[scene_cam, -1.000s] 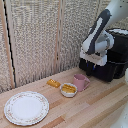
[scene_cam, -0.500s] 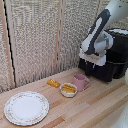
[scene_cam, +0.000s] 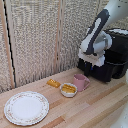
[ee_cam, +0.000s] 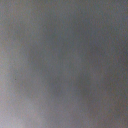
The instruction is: Extend the gripper towards the air fryer handle. Grasp the air fryer handle and pull it to open the air fryer. Release the air fryer handle and move the gripper to the bread. Grasp the bread with the gripper and move it to the air fryer basket. Release the bread inside the air fryer and retract the gripper.
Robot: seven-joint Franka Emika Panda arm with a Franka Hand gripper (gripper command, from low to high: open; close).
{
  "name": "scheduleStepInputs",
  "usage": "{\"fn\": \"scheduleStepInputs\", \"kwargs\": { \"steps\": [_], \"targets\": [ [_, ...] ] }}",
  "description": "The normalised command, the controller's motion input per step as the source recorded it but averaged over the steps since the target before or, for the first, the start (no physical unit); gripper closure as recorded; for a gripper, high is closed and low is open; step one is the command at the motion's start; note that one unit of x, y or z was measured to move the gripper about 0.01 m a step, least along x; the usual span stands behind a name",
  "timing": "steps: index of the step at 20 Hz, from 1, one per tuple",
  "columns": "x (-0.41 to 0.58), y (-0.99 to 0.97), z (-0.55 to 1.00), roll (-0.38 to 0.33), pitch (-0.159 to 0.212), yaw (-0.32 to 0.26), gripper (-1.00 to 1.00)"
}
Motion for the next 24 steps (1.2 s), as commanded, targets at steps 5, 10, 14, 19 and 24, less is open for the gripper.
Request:
{"fn": "scheduleStepInputs", "kwargs": {
  "steps": [5,10,14,19,24],
  "targets": [
    [0.014,0.54,-0.41,-0.145,0.079,-0.07,1.0],
    [0.003,0.14,-0.02,-0.032,-0.013,-0.041,1.0],
    [0.005,0.11,0.0,-0.002,0.0,-0.037,1.0],
    [-0.026,0.25,0.27,-0.032,-0.002,-0.029,-1.0],
    [0.062,0.21,0.71,0.074,0.002,0.014,-1.0]
  ]
}}
